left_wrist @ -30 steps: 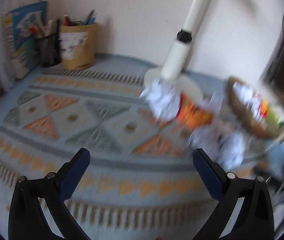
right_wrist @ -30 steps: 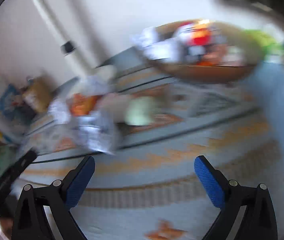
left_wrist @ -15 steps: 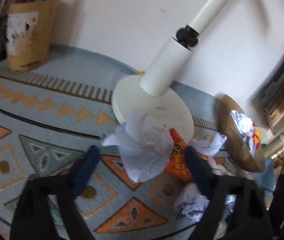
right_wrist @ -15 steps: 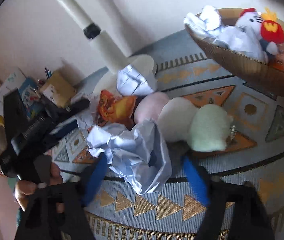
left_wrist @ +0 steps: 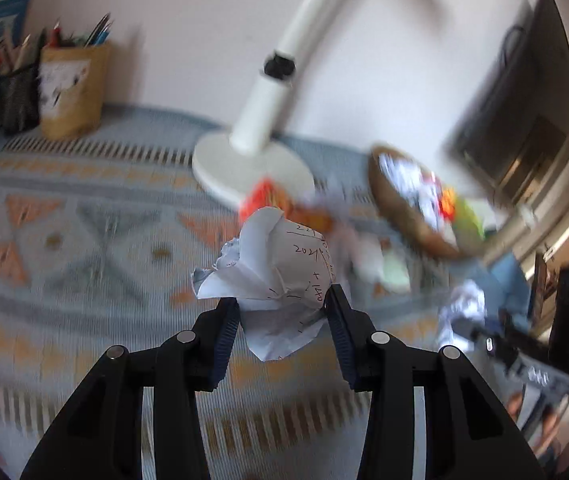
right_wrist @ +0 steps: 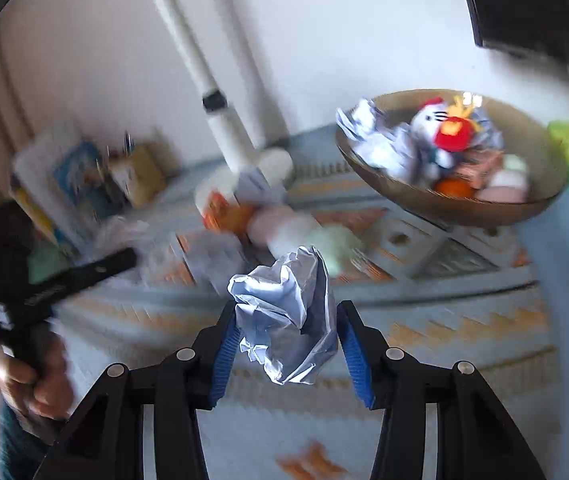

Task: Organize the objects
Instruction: 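Grasp a paper ball with left tool while right tool grasps another paper ball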

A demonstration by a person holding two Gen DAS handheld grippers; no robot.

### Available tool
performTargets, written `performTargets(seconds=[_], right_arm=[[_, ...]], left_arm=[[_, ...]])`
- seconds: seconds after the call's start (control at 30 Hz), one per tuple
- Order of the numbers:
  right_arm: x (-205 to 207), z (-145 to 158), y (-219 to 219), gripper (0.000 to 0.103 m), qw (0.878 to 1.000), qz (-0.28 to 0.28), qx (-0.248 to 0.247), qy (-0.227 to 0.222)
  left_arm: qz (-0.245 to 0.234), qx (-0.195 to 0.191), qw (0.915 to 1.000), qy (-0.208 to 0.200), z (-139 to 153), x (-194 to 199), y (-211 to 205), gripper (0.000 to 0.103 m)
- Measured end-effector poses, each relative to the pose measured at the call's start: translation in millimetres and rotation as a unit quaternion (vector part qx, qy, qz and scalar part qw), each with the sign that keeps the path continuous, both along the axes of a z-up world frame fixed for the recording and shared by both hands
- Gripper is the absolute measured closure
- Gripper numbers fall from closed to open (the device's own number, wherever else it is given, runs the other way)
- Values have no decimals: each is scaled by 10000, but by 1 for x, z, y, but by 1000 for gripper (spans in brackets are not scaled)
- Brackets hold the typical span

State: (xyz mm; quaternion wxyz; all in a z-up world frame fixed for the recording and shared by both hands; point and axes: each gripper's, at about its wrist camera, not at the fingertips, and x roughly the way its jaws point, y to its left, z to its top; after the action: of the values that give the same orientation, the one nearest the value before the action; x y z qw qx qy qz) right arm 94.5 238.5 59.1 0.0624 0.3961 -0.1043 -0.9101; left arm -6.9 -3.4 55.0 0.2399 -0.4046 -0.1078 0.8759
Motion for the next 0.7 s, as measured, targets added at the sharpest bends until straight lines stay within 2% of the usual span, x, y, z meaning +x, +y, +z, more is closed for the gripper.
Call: performTargets(seconds=[0.13,0.23,0.27,0.33,0.43,0.53,0.7], right_arm=[[18,-22,5,56,9981,116,495,-345],[23,-37,13,53,9987,79,354,-347],[23,-38,16,51,9988,70,292,-379],[25,-37,19,36,9990,29,249,-358],[25,-36,23,34,9995,42,64,-300],[23,-38,25,34,9994,-86,-52,-338],[23,-37,28,34,9993,-147,-143,-309]], left_arm=[[-88,-723,9973,91,-19,43,18,63],[-126,-1105,9933,308,-27,60,35,61],[-80,-1372,9893,498,-27,66,41,60],[-81,-1749,9824,654,-26,69,51,56],[-155,-1903,9802,532,-31,64,54,56],[-71,-1897,9811,383,-34,61,50,56],[-90,-1873,9815,379,-35,65,51,56]])
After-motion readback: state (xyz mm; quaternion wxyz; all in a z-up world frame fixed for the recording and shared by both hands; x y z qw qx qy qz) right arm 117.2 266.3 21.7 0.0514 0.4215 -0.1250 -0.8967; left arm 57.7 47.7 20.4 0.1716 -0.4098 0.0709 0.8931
